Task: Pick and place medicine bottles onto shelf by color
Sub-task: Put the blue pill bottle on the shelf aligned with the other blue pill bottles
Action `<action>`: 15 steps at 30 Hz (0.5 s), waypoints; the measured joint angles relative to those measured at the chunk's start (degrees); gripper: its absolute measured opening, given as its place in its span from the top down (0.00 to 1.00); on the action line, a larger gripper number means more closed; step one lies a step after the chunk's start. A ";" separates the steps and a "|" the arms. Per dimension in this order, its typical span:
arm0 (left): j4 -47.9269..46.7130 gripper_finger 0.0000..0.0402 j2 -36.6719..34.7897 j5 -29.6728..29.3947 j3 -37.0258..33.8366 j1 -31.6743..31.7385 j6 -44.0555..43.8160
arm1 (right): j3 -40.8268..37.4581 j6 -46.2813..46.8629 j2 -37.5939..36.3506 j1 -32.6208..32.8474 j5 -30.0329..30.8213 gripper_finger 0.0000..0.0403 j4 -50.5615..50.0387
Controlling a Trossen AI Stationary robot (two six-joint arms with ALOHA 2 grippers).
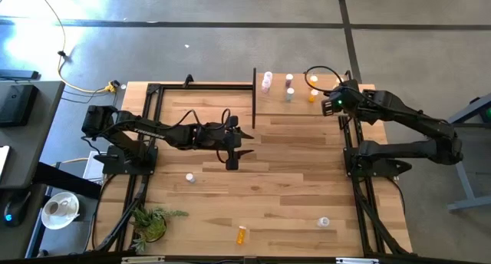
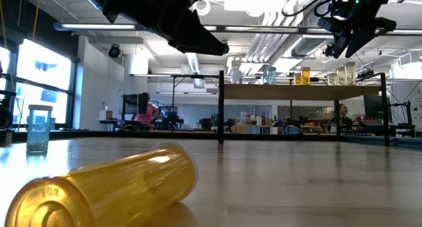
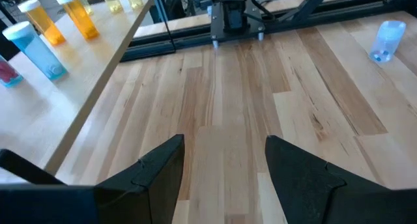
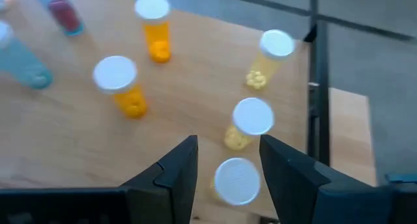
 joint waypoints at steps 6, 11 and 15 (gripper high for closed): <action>-3.54 0.50 -1.63 0.00 -0.01 -0.80 0.00 | 1.40 0.27 0.00 3.77 -3.85 0.61 0.04; -10.00 0.50 -4.63 0.01 -0.01 -2.14 -0.63 | 1.39 3.09 0.00 9.90 -4.53 0.61 0.34; -14.55 0.50 -6.54 0.01 -0.01 -3.41 -2.68 | 1.34 5.87 0.00 15.70 -4.45 0.61 1.07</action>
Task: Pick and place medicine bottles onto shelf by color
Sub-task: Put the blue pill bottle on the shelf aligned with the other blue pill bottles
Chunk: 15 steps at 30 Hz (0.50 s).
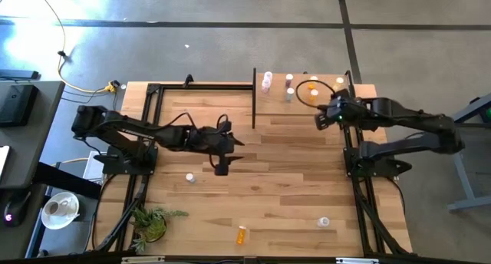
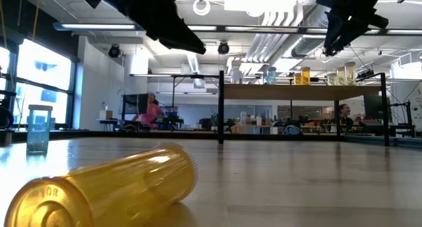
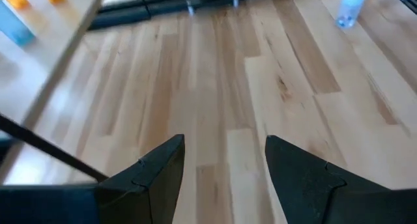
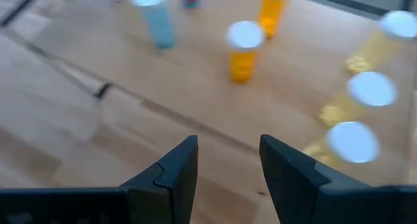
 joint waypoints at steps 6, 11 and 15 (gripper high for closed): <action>-8.04 0.50 -0.47 0.03 0.02 -2.04 -6.54 | -0.02 2.75 1.24 8.50 0.77 0.61 4.10; -16.22 0.50 -0.45 -1.17 0.02 -4.61 -13.25 | -0.02 2.73 4.27 14.24 2.12 0.61 8.21; -22.20 0.50 -0.45 -4.52 0.02 -7.76 -18.13 | -0.04 2.74 7.37 17.14 3.48 0.61 9.36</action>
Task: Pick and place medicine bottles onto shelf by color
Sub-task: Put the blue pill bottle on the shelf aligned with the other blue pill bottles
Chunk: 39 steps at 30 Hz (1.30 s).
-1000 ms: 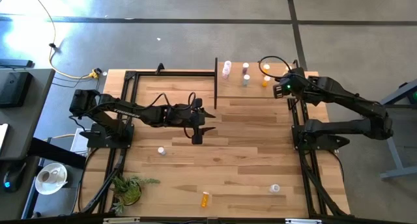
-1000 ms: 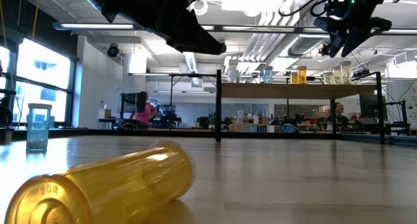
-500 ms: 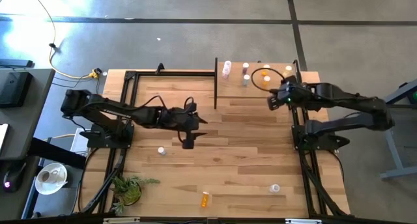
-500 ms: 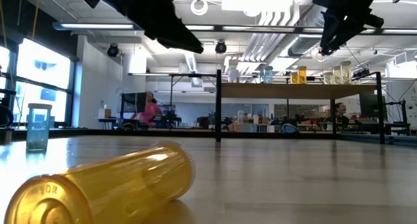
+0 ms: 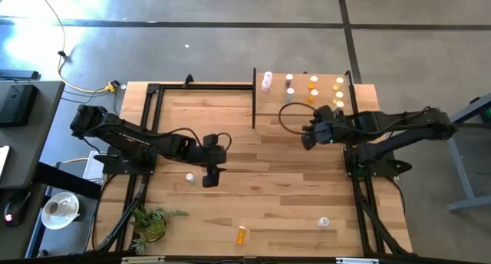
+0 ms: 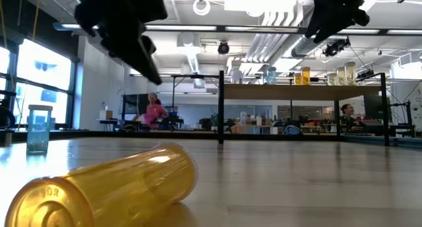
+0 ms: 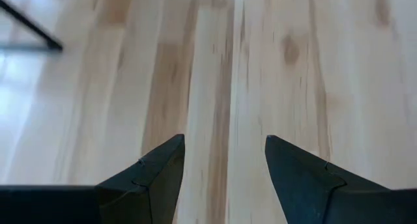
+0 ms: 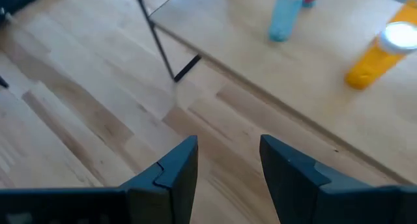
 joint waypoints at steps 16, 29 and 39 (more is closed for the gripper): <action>-18.81 0.50 -0.72 -14.51 0.00 -17.57 -22.30 | -0.07 -1.14 8.60 4.35 0.37 0.61 8.57; -23.15 0.50 -0.74 -17.20 0.00 -34.99 -42.36 | -0.07 -1.52 8.56 4.15 1.88 0.61 10.71; -24.40 0.50 -0.81 -23.39 -6.83 -45.78 -70.40 | -0.07 -1.52 8.56 4.17 1.90 0.61 11.37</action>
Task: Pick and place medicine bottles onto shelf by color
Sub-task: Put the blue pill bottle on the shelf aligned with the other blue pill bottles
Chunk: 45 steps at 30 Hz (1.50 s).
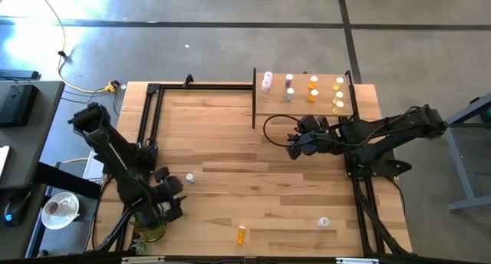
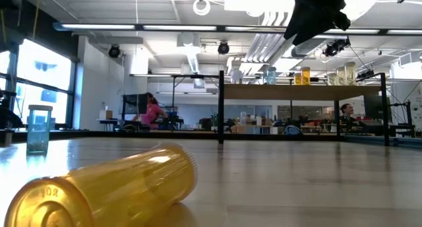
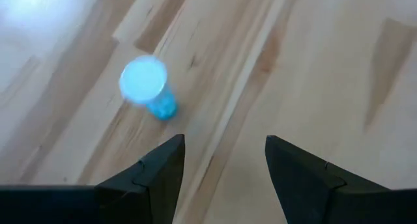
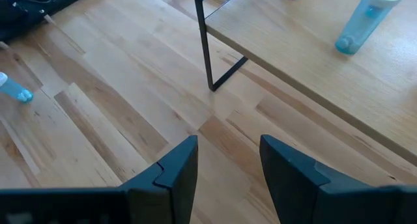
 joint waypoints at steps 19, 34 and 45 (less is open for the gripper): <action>16.98 0.50 5.92 -9.61 -16.45 -0.63 -14.36 | 0.00 -0.02 0.00 0.00 0.02 0.61 0.03; 23.56 0.50 16.33 -19.80 -16.38 0.05 -14.40 | 0.00 -0.02 0.00 0.00 0.57 0.61 0.03; 25.87 0.66 19.19 -22.18 -16.32 0.70 -13.56 | 0.00 0.00 0.00 0.00 0.55 0.61 0.05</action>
